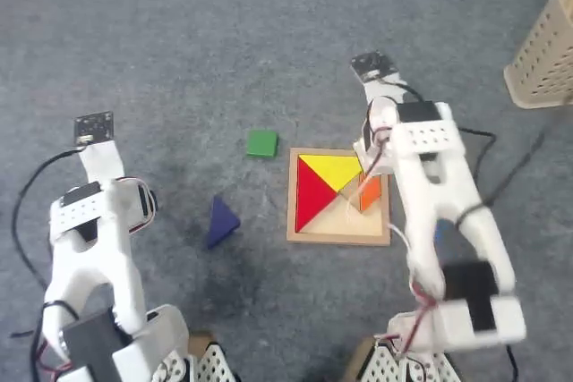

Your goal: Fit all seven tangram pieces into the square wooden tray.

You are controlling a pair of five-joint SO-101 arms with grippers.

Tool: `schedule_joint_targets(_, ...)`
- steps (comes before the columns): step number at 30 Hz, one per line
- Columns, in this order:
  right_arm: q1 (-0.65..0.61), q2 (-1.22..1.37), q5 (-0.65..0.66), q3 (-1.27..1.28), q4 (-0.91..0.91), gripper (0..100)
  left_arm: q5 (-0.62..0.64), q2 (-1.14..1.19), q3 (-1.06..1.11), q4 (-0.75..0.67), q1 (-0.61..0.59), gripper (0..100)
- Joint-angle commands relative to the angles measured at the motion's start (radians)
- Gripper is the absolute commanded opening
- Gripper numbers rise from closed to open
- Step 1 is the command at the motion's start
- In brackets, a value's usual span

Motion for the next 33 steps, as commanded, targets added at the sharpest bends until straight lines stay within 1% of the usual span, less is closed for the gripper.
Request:
schedule_joint_targets(1, 0.03, -0.239, -0.009, 0.186, 0.021, 0.6, -0.048, -0.012, -0.022, -0.009, 0.008, 17)
schedule_joint_targets(3, 0.059, -0.337, -0.006, 0.341, -0.022, 0.6, -0.08, -0.012, -0.07, 0.048, 0.017, 17)
schedule_joint_targets(6, 0.119, -0.447, 0.057, 0.542, -0.082, 0.7, -0.083, -0.012, -0.197, 0.21, 0.091, 17)
schedule_joint_targets(9, 0.194, -0.515, 0.127, 0.675, -0.114, 0.7, -0.08, -0.008, -0.335, 0.356, 0.236, 17)
schedule_joint_targets(12, 0.282, -0.547, 0.178, 0.76, -0.151, 0.7, -0.052, -0.005, -0.452, 0.436, 0.394, 17)
schedule_joint_targets(15, 0.377, -0.556, 0.21, 0.818, -0.2, 1.4, 0.009, -0.003, -0.532, 0.446, 0.512, 22)
schedule_joint_targets(17, 0.433, -0.559, 0.216, 0.856, -0.232, 5.6, 0.04, 0.012, -0.572, 0.442, 0.563, 23)
schedule_joint_targets(19, 0.463, -0.561, 0.219, 0.899, -0.28, 8.9, 0.06, 0.072, -0.625, 0.44, 0.592, 23)
schedule_joint_targets(23, 0.467, -0.564, 0.219, 0.921, -0.3, 7.0, 0.1, 0.305, -0.774, 0.422, 0.618, 23)
schedule_joint_targets(28, 0.467, -0.564, 0.219, 0.924, -0.303, 5.6, 0.114, 0.592, -0.984, 0.428, 0.629, 23)
schedule_joint_targets(33, 0.467, -0.564, 0.242, 0.925, -0.303, 5.6, 0.152, 0.773, -1.09, 0.422, 0.637, 23)
